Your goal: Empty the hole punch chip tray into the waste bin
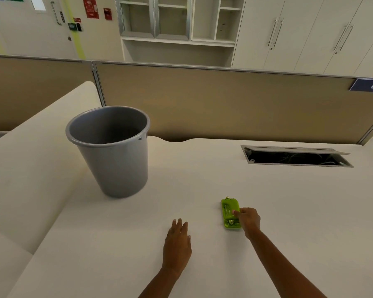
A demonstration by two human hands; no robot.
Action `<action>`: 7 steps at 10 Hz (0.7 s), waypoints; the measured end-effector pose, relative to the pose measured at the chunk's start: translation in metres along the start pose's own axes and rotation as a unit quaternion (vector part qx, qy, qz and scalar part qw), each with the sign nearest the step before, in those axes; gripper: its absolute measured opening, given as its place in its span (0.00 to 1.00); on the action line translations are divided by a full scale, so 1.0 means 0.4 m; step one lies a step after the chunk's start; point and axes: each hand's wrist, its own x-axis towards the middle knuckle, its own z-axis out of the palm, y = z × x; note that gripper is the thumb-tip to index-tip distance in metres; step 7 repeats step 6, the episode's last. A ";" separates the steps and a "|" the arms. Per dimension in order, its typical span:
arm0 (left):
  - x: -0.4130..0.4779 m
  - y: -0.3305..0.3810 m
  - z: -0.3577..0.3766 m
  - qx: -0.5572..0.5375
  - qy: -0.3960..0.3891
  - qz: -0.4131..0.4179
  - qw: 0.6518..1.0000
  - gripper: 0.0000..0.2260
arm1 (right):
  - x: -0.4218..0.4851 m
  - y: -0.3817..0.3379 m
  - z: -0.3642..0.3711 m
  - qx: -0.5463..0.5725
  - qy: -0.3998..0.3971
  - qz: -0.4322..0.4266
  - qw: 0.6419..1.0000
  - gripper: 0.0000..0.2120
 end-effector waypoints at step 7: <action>0.038 -0.022 0.009 0.159 0.114 0.031 0.980 0.37 | -0.024 0.022 0.029 -0.137 0.056 -0.143 0.979 0.21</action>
